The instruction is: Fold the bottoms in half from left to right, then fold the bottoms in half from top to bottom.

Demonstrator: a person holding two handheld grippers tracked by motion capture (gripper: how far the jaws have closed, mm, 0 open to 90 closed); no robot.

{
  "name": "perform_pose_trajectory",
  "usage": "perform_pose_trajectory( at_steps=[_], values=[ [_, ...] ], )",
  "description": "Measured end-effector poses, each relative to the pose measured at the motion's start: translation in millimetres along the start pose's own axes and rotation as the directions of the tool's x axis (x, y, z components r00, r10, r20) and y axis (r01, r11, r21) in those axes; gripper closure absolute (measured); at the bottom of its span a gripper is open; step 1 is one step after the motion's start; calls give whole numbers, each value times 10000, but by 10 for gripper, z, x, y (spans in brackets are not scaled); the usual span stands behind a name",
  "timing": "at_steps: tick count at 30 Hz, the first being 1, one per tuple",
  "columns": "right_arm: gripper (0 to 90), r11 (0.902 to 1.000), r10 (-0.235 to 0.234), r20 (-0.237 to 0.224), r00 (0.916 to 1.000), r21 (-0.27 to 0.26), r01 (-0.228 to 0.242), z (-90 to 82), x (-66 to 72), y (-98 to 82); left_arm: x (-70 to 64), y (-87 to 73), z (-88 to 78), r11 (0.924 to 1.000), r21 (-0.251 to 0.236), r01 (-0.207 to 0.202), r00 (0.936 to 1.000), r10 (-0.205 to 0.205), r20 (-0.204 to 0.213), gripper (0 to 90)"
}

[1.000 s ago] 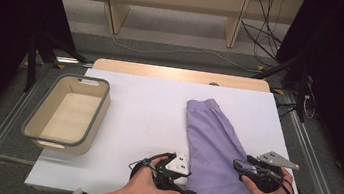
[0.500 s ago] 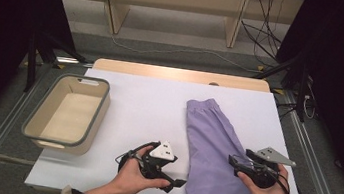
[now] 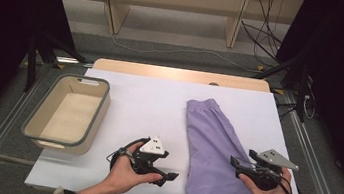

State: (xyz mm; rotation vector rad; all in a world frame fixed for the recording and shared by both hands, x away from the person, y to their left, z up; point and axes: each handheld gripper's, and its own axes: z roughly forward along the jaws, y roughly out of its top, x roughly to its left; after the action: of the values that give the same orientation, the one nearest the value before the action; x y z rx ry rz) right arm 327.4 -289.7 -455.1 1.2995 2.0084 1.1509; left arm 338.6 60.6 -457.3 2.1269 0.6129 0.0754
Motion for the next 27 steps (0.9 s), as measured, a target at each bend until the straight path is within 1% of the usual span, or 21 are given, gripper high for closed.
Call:
perform_pose_trajectory(
  at_steps=[6,22,25,27],
  values=[
    [269,10000,-52,-26,10000,25,52,-2,-2,-4,-3,-6,14,10000,1,32,10000,-32,7,215],
    [269,10000,-59,179,9998,-67,60,-22,-7,4,-1,-2,14,10000,-21,62,10000,-62,-52,221],
    [266,10000,-27,278,9996,-39,28,-26,-18,14,-7,-7,26,9999,15,153,9999,-153,-71,237],
    [267,10000,-5,470,9989,-12,6,-28,-40,26,-5,-8,38,9998,82,189,9998,-188,-59,253]
  ],
)
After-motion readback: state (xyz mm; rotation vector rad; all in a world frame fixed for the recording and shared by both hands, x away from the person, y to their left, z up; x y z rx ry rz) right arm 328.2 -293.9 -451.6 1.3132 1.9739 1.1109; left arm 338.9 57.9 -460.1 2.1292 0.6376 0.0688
